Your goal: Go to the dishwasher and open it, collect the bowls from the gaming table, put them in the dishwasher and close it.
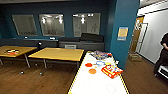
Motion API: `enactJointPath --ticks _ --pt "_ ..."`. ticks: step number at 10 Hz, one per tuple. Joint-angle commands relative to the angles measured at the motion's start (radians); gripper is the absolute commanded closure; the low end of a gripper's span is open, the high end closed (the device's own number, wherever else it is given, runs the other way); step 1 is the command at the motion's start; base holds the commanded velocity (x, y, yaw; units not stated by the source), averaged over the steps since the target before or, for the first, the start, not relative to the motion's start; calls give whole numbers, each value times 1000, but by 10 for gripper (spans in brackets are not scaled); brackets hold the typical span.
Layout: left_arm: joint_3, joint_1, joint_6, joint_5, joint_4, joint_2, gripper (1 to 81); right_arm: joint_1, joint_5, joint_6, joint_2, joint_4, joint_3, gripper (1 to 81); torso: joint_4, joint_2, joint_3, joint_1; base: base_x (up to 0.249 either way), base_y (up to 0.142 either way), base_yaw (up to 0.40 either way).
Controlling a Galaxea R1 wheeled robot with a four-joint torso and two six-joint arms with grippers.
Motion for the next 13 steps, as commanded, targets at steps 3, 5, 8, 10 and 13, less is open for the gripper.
enactJointPath --ticks 3,5,8,10,13 --pt "-3 -51 4 44 20 -7 811 34 -44 -2 2 -20 -20 811 0 0 0 1 -103 0 0" --pt "-3 -53 4 44 20 -5 811 30 -44 -2 25 -20 -66 811 0 -1 0 1 -108 0 0" --pt "-3 -50 12 42 20 -5 811 25 -44 -2 32 -21 -76 811 0 -1 0 1 -109 0 0" --pt "-3 -50 26 42 19 2 811 22 -46 -2 49 -21 -95 811 0 -1 0 1 -109 0 0" --pt "-14 -50 30 42 19 4 811 18 -46 -2 86 -21 -143 811 0 -1 0 1 -115 0 0"
